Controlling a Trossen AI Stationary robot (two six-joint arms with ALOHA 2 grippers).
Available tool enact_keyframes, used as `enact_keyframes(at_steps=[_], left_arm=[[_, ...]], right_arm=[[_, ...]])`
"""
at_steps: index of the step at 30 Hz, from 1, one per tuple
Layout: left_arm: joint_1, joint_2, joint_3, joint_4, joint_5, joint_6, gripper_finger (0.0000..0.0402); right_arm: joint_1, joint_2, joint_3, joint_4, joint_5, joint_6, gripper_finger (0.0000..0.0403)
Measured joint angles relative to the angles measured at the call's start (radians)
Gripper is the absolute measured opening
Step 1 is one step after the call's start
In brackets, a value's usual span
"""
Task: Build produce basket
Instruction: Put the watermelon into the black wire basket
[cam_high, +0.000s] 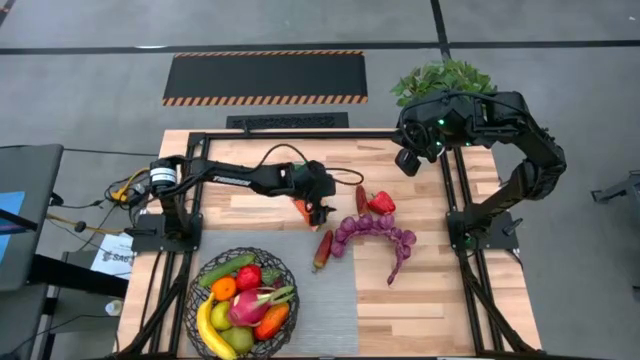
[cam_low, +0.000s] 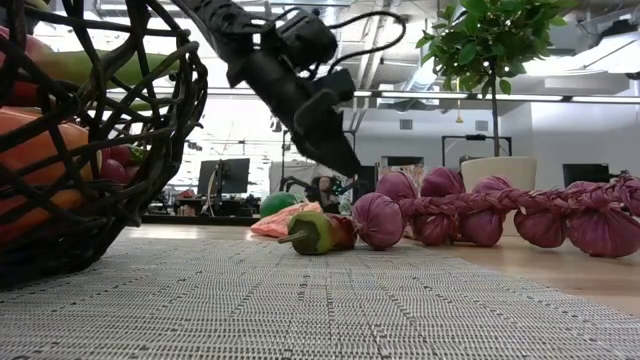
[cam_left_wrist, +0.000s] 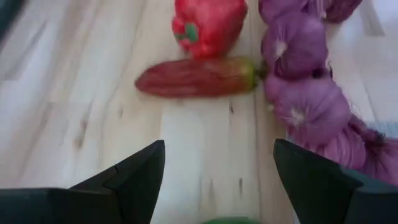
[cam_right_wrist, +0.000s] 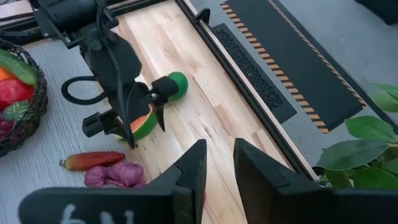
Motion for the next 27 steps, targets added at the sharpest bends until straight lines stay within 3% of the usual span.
enact_keyframes(at_steps=[12,18,27], left_arm=[[0.020,0.089,0.019,-0.190,0.119,0.207,0.0286],[0.018,0.141,0.018,-0.191,0.112,0.175,0.0284],[0.012,0.141,0.043,-0.240,0.040,0.148,0.0210]], right_arm=[[0.000,0.000,0.000,0.000,-0.001,0.019,0.0104],[0.000,0.000,0.000,-0.001,-0.001,0.019,0.0104],[0.000,0.000,0.000,0.000,0.000,0.016,0.0104]])
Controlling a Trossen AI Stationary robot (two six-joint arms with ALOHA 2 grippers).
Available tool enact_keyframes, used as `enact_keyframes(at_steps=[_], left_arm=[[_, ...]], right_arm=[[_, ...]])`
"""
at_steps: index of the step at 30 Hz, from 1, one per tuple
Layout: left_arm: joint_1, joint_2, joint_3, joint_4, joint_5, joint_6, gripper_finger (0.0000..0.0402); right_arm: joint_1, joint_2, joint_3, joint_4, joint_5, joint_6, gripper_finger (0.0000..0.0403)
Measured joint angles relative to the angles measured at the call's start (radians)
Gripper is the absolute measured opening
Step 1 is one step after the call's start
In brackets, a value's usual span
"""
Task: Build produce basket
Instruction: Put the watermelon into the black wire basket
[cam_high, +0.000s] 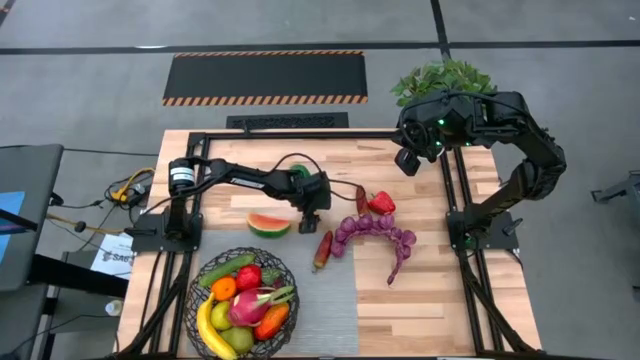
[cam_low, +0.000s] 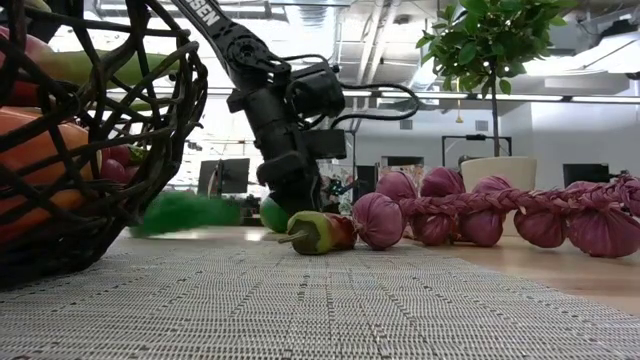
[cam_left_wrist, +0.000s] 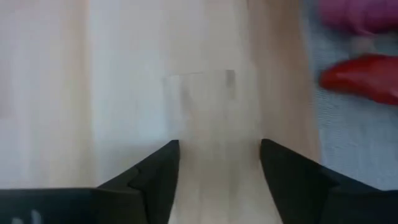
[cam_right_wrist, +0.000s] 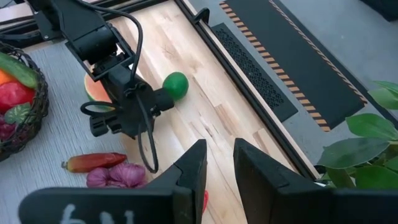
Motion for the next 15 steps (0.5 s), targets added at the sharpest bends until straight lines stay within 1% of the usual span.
enact_keyframes(at_steps=[4,8,10,12,15], left_arm=[[0.008,-0.004,0.048,-0.029,-0.001,-0.117,0.0185],[0.017,-0.010,0.151,-0.113,0.059,-0.148,0.0184],[0.017,-0.012,0.218,-0.176,0.064,-0.149,0.0196],[0.016,-0.014,0.288,-0.295,0.049,-0.138,0.0215],[0.008,-0.014,0.362,-0.480,0.012,-0.098,0.0259]], right_arm=[[0.000,0.000,0.000,0.000,0.000,0.000,0.0104],[0.000,0.000,0.000,0.000,0.000,0.000,0.0104],[0.000,0.000,0.000,0.000,0.000,0.000,0.0104],[0.000,0.000,0.000,-0.001,0.000,0.000,0.0104],[0.000,0.000,0.000,-0.010,0.000,0.000,0.0104]])
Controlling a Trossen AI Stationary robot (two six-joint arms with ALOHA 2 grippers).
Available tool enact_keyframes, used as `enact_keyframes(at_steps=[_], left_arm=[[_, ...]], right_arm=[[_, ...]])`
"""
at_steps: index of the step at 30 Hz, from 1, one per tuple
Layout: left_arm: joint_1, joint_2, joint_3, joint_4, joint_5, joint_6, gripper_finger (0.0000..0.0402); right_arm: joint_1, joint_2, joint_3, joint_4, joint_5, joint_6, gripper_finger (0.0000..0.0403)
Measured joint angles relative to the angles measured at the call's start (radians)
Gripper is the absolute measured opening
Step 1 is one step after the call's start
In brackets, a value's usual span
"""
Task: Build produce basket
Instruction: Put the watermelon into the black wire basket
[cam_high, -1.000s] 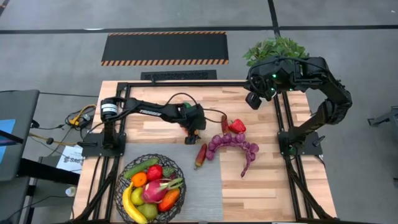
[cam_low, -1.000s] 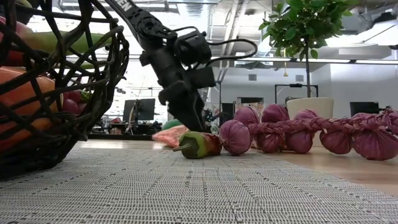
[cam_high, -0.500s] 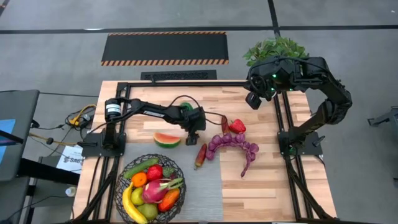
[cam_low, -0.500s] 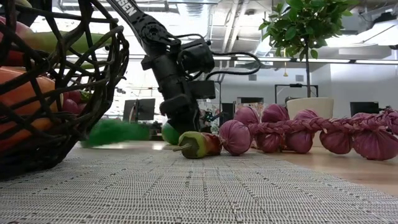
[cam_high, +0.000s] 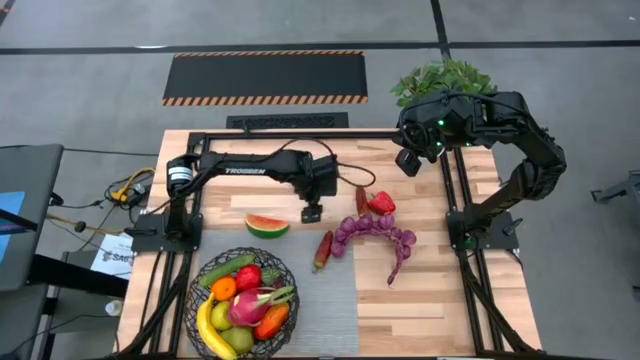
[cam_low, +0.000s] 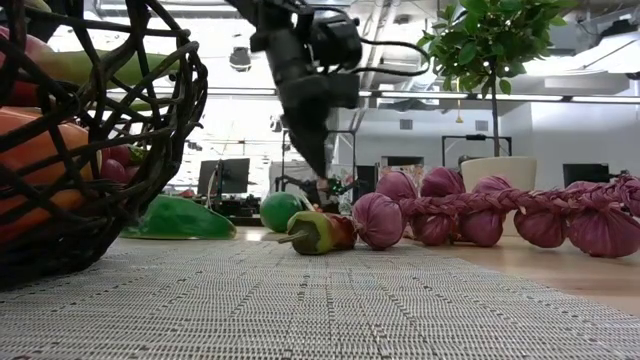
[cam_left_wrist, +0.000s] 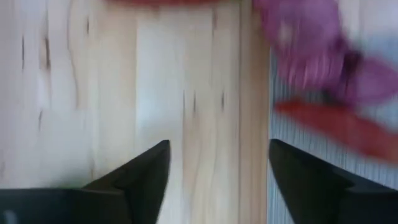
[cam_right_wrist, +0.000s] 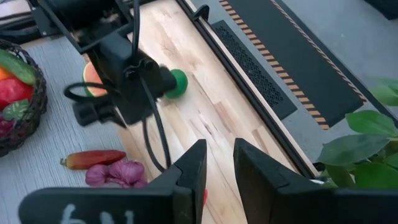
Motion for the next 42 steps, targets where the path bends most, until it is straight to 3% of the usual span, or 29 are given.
enact_keyframes(at_steps=[6,11,19,29,35,42], left_arm=[[-0.019,0.000,0.022,-0.266,-0.079,-0.009,0.0348],[-0.037,-0.017,-0.032,-0.311,-0.013,-0.074,0.0368],[-0.071,-0.203,-0.182,-0.247,-0.048,-0.208,0.0366],[-0.122,-0.539,-0.605,0.049,-0.142,-0.395,0.0366],[-0.143,-0.573,-0.729,0.130,-0.132,-0.346,0.0365],[-0.149,-0.563,-0.778,0.172,-0.139,-0.339,0.0365]], right_arm=[[0.000,0.000,0.000,-0.017,0.000,0.000,0.0104],[0.000,0.000,0.000,-0.024,0.000,-0.007,0.0104],[0.000,0.000,0.000,-0.035,0.000,-0.026,0.0104],[0.000,0.000,0.000,-0.034,0.000,-0.026,0.0104],[0.000,0.000,0.000,-0.031,0.000,-0.026,0.0104],[0.000,0.000,0.000,-0.027,0.000,-0.018,0.0104]])
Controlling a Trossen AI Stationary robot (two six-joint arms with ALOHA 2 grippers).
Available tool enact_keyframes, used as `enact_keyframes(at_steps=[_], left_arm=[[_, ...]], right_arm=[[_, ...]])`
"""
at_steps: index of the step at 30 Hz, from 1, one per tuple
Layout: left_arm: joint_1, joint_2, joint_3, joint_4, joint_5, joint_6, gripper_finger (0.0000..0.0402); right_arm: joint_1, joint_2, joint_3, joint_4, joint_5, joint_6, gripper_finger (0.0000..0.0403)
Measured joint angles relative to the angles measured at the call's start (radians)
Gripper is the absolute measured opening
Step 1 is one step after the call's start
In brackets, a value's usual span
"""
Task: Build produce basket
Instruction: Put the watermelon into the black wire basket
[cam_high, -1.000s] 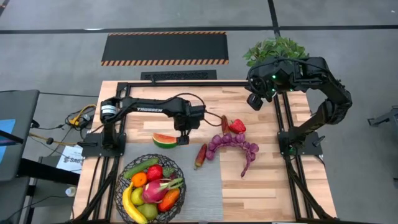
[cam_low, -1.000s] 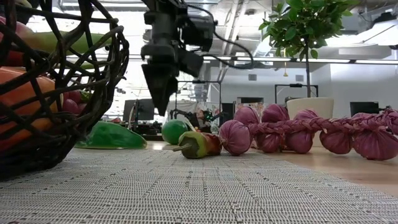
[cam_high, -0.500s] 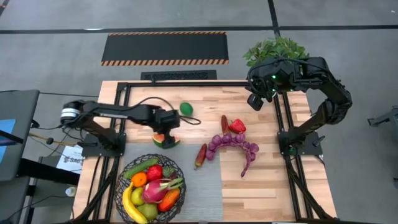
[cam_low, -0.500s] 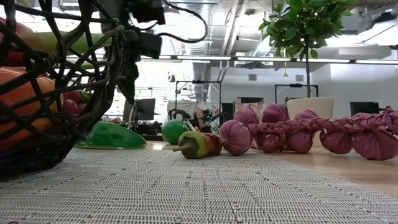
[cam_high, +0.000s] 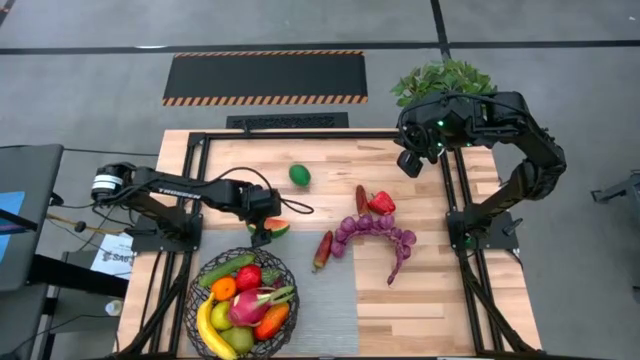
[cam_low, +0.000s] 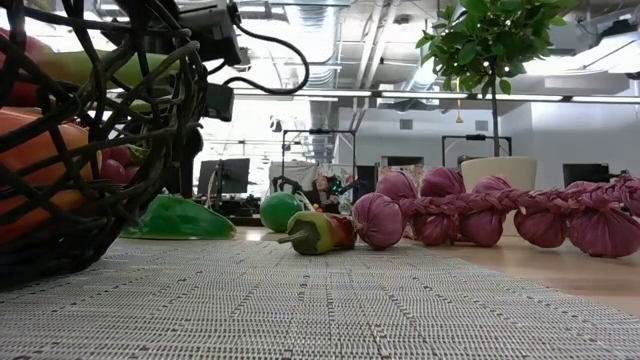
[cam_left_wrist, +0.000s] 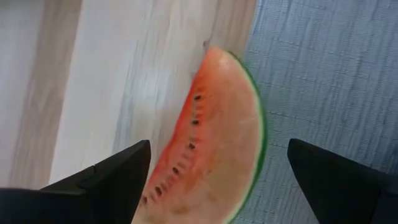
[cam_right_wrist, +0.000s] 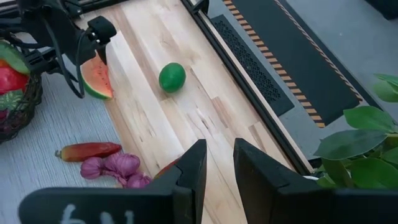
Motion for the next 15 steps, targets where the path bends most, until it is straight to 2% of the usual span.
enact_keyframes(at_steps=[15], left_arm=[[0.000,0.000,0.000,0.003,-0.022,0.016,0.0365]], right_arm=[[0.000,0.000,0.000,0.000,0.000,0.002,0.0104]])
